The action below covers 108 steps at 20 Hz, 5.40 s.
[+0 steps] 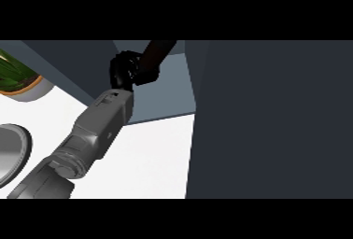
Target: Pick up the wine, place it into the cabinet and close the cabinet
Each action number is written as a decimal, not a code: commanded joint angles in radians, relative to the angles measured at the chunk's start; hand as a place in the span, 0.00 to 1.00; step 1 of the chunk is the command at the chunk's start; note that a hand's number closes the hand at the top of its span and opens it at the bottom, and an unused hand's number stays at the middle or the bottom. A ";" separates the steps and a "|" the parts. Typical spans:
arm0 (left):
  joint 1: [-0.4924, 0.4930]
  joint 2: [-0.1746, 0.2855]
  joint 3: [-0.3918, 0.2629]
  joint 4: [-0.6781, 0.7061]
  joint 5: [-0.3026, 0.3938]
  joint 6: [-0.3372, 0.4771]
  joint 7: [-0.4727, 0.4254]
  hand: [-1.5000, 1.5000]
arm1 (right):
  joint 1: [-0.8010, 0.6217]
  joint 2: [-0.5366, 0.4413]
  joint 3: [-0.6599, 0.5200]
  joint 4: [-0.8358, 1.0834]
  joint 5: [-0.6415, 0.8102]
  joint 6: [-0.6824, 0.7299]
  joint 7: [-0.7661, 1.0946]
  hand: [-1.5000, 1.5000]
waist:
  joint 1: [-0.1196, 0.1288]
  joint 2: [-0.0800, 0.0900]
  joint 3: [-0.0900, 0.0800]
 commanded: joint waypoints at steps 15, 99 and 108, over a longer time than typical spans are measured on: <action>0.047 0.061 -0.019 0.008 -0.026 -0.070 0.057 0.00 | -0.003 -0.002 0.001 -0.037 -0.030 -0.002 0.025 0.00 | -0.004 -0.001 -0.003; 1.309 0.535 -0.312 -2.164 0.036 -0.418 0.125 1.00 | -0.079 0.056 0.378 -0.088 -0.034 -0.128 0.186 1.00 | 0.195 -0.074 -0.002; 1.517 0.735 0.037 -2.173 0.264 -0.677 0.021 1.00 | -0.263 0.157 0.619 0.081 0.136 -0.220 0.210 1.00 | 0.199 -0.077 -0.002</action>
